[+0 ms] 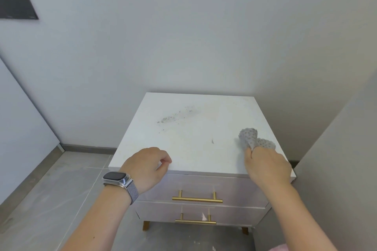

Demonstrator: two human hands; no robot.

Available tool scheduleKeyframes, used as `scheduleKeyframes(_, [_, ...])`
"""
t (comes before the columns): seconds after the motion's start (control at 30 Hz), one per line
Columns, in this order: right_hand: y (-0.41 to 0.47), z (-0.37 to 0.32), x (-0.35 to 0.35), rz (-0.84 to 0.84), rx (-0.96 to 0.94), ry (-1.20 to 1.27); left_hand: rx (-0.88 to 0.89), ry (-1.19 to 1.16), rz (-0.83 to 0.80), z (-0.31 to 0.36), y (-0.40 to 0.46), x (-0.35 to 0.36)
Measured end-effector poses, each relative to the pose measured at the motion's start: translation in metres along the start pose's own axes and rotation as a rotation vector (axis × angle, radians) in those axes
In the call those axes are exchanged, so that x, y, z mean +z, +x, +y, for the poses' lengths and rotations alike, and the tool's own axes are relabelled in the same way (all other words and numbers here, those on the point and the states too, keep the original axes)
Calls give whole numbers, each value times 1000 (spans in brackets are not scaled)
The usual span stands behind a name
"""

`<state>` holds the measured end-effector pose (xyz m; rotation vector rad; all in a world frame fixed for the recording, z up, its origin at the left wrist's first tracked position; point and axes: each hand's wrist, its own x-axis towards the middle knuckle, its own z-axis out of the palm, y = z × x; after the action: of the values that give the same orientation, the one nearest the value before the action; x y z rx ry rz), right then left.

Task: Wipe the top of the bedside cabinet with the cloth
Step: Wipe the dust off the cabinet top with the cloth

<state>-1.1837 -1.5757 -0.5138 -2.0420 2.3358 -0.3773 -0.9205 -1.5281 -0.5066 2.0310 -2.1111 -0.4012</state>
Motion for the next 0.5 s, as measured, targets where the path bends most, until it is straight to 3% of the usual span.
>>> scheduleKeyframes(0.23, [-9,-40,16,115,-180,-84,-20,-16,2,-3,-3,-4])
scheduleKeyframes(0.5, [-32,-84,23,79,-305,-113,-45,-16,11,-5,-2,-5])
